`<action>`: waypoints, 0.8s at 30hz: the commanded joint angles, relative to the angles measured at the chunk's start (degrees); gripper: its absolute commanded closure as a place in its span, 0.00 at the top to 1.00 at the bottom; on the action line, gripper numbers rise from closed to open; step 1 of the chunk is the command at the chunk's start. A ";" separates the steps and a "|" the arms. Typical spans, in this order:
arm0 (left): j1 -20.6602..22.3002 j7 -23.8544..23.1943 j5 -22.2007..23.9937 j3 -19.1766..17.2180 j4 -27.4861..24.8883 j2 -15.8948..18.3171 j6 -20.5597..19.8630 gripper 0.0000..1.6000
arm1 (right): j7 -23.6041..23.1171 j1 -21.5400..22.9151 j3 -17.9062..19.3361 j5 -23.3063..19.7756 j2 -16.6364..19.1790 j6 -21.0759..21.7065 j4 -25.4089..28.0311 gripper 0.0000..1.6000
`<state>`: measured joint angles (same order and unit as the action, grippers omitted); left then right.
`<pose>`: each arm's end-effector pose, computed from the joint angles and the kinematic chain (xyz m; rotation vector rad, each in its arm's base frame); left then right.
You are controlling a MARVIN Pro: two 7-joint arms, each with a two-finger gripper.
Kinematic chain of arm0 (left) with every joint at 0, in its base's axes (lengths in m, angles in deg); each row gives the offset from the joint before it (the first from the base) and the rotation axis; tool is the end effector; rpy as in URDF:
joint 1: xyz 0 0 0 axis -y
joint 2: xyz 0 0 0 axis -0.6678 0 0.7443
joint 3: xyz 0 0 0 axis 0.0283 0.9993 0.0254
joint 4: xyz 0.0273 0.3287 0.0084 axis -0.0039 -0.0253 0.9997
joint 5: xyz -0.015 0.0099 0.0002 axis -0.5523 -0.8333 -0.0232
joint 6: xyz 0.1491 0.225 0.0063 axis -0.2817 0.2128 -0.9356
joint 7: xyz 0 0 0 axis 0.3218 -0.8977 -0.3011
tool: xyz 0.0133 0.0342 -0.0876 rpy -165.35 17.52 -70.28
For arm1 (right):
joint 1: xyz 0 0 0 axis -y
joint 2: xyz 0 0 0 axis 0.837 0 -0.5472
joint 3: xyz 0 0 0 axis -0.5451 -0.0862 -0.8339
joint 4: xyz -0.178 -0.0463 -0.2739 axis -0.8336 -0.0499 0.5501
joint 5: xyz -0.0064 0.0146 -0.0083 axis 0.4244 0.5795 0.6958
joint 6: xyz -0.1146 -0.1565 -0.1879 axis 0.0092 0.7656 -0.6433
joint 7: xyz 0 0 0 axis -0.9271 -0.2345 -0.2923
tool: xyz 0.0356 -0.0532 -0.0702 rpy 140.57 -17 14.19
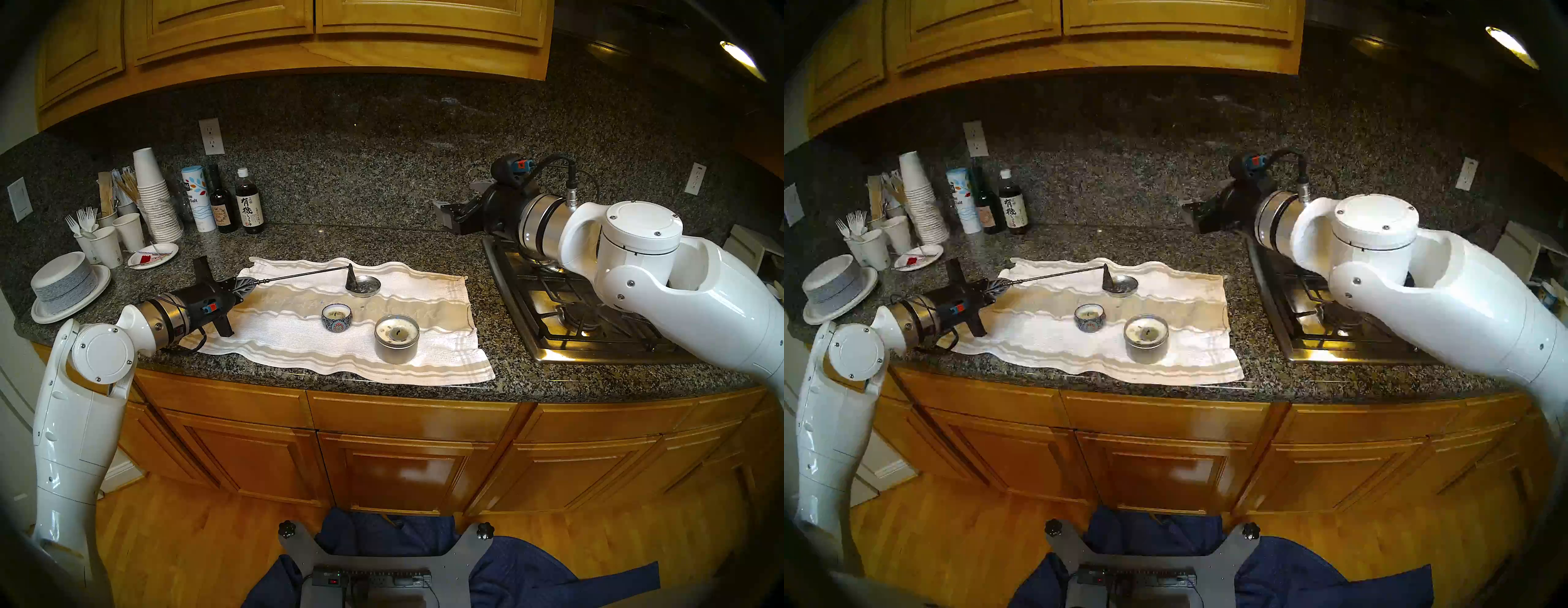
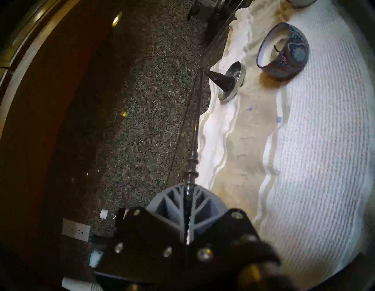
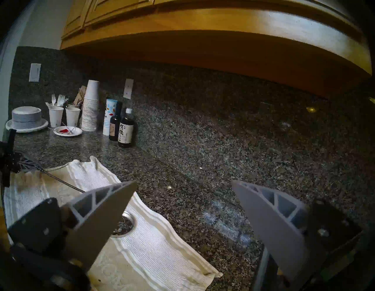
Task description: Put out candle flame
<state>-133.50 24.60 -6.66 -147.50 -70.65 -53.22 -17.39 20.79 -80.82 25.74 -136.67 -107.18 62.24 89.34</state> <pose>0.3530 0.1879 -0.2207 -1.4279 1.5788 -1.5904 0.4000 -0.0585 -0.0396 -2.0538 -0.8287 -1.9886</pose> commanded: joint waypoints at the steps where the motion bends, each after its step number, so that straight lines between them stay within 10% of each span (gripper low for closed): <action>1: 5.95 1.54 0.13 1.02 0.37 0.02 -0.20 0.00 | 0.15 1.38 1.59 -0.07 0.14 -1.01 0.01 1.00; 24: 8.88 0.27 -0.91 5.24 3.47 0.95 -2.52 0.00 | 0.38 1.25 1.23 -0.25 0.80 -1.73 0.26 1.00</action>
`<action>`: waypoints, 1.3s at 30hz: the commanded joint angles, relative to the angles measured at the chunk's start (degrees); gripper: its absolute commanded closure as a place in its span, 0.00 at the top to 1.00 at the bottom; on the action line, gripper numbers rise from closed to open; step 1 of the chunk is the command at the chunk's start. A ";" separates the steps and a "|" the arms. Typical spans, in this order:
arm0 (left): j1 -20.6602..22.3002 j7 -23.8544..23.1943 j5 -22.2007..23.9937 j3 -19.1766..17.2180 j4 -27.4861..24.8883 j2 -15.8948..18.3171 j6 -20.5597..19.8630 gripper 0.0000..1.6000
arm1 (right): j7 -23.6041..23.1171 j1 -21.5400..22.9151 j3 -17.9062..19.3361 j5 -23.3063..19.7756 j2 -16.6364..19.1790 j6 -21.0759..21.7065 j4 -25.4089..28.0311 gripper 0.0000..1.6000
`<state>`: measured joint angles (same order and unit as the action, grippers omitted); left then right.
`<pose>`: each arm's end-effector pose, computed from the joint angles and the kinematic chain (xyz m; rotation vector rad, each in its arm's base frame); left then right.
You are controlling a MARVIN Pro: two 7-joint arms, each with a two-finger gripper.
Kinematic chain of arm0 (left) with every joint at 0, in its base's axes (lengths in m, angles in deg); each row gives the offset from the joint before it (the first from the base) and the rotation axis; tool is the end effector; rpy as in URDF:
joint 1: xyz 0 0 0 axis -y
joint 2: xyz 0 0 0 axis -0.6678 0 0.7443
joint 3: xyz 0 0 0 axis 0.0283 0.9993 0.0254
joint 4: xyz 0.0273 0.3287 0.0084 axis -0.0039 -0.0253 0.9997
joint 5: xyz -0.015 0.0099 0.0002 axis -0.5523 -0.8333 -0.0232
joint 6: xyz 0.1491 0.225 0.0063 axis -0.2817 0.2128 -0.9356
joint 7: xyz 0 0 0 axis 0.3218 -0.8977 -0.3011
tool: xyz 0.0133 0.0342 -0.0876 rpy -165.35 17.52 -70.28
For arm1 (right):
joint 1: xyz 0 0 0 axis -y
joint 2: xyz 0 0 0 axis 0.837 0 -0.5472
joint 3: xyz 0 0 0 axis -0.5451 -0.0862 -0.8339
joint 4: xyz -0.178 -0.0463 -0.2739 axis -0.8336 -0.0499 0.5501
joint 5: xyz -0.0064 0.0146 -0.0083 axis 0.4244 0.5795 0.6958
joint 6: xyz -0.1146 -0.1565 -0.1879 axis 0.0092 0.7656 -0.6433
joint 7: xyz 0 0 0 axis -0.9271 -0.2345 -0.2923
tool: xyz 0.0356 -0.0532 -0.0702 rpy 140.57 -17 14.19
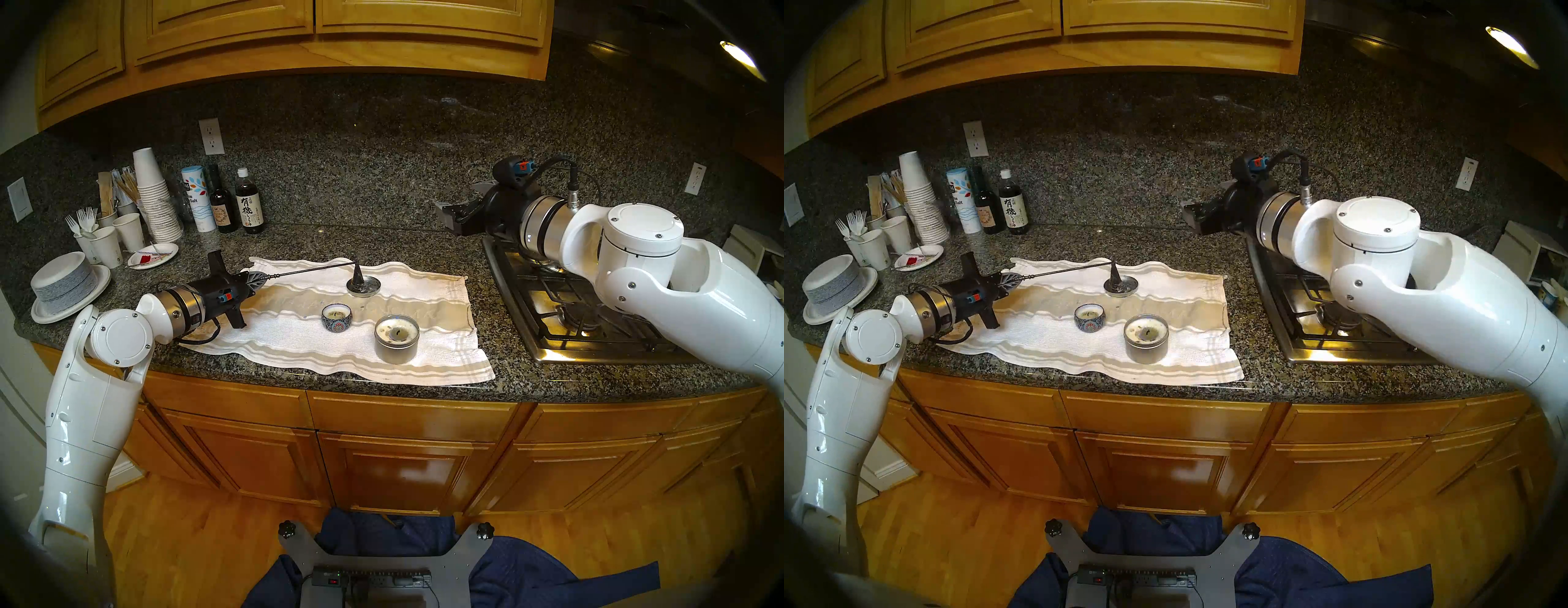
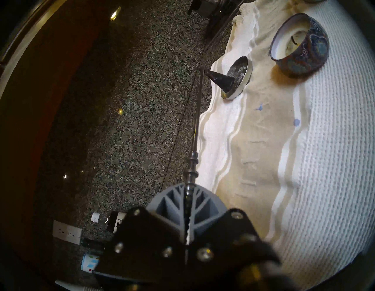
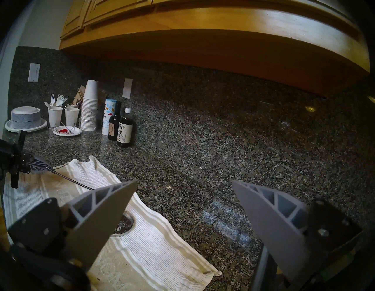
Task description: Put out candle flame
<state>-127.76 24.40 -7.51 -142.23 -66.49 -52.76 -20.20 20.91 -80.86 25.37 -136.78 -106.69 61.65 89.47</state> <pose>0.3816 0.1807 -0.2234 -1.4737 1.5857 -1.5749 0.3988 -0.0608 -0.0409 -2.0560 -0.8210 -1.9900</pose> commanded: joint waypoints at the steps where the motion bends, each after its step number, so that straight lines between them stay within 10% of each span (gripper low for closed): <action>1: 3.18 0.39 -0.06 0.05 -0.71 0.54 0.23 0.00 | 0.25 1.27 1.58 -0.14 0.36 -1.17 0.14 1.00; 9: 3.07 -0.43 0.29 0.42 -1.22 0.84 -0.19 0.00 | 0.27 1.31 1.51 -0.21 0.67 -1.37 0.24 1.00; 14: 2.93 -1.18 0.53 0.36 -1.45 1.26 -0.26 0.25 | 0.21 1.37 1.48 -0.22 0.72 -1.49 0.25 1.00; 39: 6.79 -9.16 2.77 1.20 -0.85 2.71 -1.20 0.49 | 0.08 1.48 1.35 -0.37 0.57 -1.75 -0.02 1.00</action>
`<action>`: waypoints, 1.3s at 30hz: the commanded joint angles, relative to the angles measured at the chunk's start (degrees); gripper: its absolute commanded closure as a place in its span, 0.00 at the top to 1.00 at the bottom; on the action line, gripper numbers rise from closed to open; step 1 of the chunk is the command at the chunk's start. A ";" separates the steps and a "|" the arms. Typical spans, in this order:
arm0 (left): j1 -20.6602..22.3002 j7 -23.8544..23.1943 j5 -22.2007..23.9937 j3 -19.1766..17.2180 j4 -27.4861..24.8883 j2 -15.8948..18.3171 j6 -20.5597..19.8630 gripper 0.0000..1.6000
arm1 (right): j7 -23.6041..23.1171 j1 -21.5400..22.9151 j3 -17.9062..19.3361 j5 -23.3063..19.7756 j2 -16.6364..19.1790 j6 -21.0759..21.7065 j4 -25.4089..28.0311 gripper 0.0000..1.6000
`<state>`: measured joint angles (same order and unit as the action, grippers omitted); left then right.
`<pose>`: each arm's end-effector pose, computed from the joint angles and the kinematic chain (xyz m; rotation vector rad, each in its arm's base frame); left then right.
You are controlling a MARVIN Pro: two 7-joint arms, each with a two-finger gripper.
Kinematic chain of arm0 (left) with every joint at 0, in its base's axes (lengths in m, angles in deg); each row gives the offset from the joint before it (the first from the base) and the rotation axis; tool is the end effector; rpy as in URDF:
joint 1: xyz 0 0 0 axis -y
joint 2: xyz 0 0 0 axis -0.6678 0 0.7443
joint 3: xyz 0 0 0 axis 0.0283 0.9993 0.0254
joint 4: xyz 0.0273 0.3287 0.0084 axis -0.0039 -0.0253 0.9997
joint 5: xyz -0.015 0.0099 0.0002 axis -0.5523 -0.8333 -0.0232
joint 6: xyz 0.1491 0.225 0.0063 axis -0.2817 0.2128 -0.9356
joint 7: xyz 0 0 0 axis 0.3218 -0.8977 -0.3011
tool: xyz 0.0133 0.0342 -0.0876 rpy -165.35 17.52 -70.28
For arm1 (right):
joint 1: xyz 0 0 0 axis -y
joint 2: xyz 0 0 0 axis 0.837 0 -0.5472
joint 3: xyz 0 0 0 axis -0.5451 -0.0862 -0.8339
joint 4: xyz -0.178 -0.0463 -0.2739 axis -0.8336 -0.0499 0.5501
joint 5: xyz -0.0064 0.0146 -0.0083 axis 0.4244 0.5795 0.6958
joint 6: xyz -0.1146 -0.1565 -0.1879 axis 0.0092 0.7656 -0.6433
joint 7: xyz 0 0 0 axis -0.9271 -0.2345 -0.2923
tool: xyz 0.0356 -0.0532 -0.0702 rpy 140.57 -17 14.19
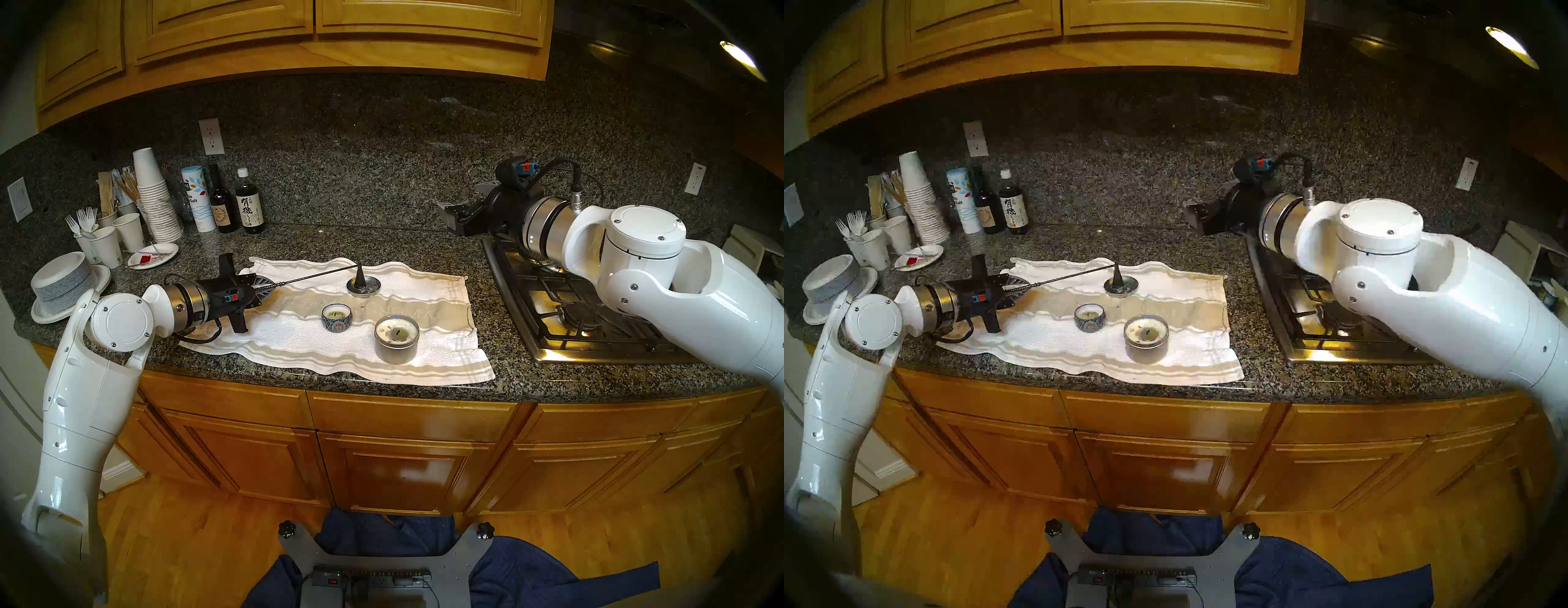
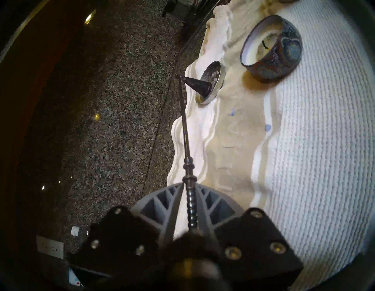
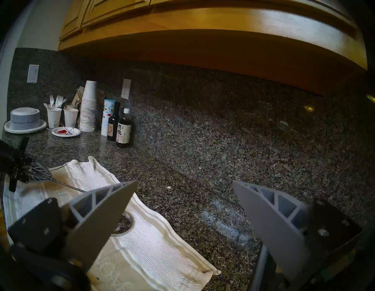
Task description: Put out candle flame
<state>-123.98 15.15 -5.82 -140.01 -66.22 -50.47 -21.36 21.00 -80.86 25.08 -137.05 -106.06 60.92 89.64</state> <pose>0.3898 0.1774 -0.2132 -1.5096 1.7506 -1.4917 0.3974 -0.0637 -0.0413 -2.0558 -0.8094 -1.9935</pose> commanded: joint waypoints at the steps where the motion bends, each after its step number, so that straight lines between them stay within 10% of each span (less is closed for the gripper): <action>1: 2.96 -0.27 1.30 -1.14 -1.16 0.56 0.01 0.49 | 0.00 1.47 1.64 -0.11 -0.06 -1.03 -0.19 1.00; 25: 8.00 -7.90 8.88 -3.15 -2.98 1.09 -1.45 0.50 | 0.16 1.37 1.22 -0.17 0.36 -1.53 -0.08 1.00; 39: 6.25 -4.28 15.70 -8.59 -9.28 -6.52 -14.44 0.64 | 0.46 1.31 1.13 -0.45 1.13 -1.75 0.68 1.00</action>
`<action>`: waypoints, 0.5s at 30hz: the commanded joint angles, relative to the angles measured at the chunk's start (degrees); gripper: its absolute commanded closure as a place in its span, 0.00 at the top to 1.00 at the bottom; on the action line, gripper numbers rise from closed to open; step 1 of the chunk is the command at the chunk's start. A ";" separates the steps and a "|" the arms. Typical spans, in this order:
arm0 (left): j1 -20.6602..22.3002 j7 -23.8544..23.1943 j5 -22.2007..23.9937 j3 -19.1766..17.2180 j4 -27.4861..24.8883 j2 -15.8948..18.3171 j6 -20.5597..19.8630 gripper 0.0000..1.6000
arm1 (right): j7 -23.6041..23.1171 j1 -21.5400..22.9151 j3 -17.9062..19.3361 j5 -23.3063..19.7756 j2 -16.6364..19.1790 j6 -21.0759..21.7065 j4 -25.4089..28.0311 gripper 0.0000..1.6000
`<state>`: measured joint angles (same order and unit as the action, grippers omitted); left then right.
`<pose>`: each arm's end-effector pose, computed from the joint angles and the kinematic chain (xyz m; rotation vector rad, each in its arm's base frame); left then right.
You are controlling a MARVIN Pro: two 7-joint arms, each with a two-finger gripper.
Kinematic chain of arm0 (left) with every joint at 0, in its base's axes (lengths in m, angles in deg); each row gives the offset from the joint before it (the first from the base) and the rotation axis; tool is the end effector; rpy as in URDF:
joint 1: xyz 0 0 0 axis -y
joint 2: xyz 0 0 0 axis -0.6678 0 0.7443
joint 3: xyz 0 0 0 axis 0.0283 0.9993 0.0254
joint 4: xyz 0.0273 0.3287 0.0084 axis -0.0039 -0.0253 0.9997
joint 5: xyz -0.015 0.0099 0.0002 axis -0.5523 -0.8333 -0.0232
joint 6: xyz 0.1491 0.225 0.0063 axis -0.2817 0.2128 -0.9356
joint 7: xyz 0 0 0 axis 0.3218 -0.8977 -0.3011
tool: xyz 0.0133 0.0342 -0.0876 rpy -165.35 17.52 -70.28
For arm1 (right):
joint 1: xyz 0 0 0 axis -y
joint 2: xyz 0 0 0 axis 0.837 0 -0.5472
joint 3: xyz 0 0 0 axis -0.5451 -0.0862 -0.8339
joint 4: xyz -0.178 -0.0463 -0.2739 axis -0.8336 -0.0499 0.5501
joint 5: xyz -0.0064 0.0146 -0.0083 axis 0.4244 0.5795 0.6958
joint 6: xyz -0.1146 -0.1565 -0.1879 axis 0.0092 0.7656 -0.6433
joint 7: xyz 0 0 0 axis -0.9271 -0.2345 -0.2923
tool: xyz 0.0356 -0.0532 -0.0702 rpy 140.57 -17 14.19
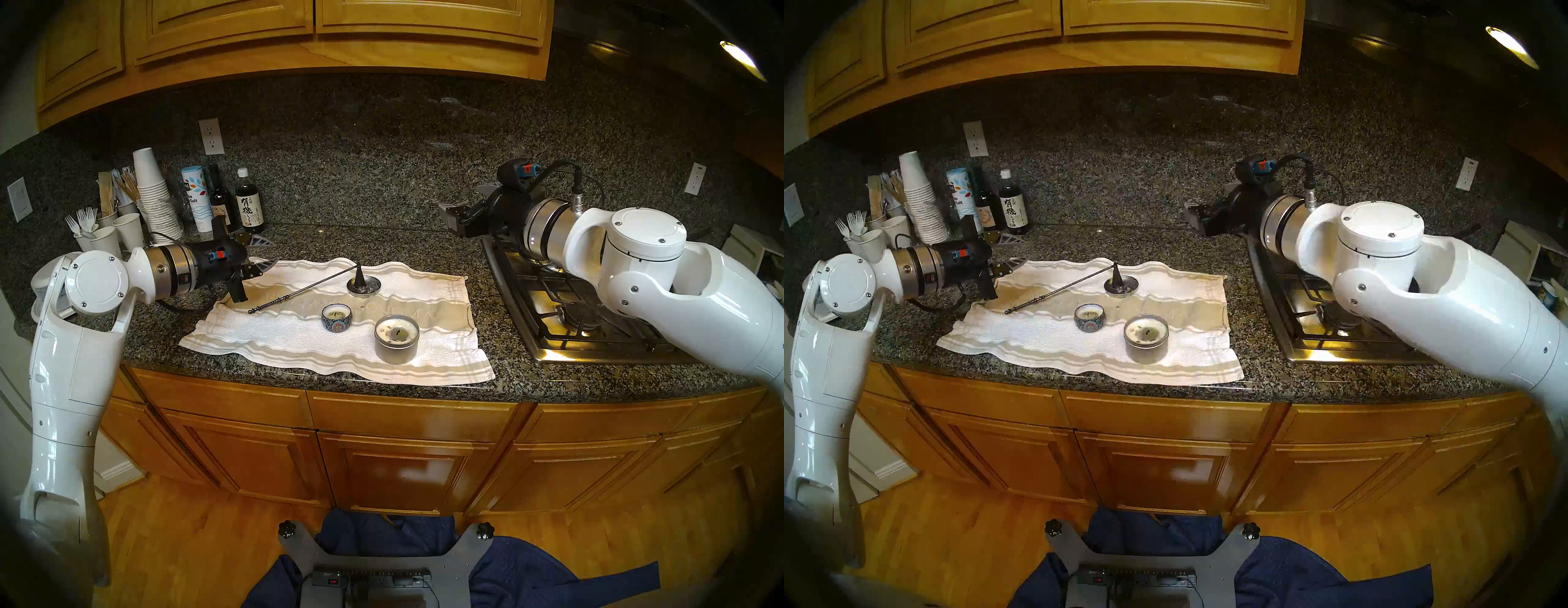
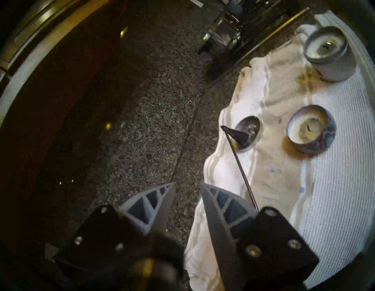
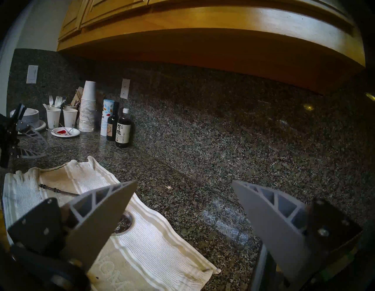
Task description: Put out candle flame
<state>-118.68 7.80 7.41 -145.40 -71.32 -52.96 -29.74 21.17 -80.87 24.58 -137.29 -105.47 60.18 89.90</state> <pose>0.3914 0.1665 -0.1461 -1.5648 1.6167 -1.7951 0.3955 -0.0659 -0.0429 -2.0572 -0.7995 -1.9933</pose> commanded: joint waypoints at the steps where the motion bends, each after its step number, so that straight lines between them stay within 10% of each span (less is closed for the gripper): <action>1: 0.88 3.94 2.46 -3.73 -4.32 -5.01 -7.02 0.60 | 0.31 1.32 1.62 -0.26 0.55 -1.01 0.44 1.00; 13: -0.12 7.42 2.52 -4.82 -8.73 -9.78 -19.46 0.66 | 0.22 1.36 1.15 -1.02 0.04 -0.44 0.53 1.00; 15: 0.00 7.40 2.71 -4.80 -8.94 -9.96 -20.37 0.79 | 0.48 1.39 1.12 -1.38 -0.16 -0.29 0.71 1.00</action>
<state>-119.81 13.47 9.46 -149.44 -76.86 -60.77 -46.49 21.48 -80.91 24.23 -137.78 -105.11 60.03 90.37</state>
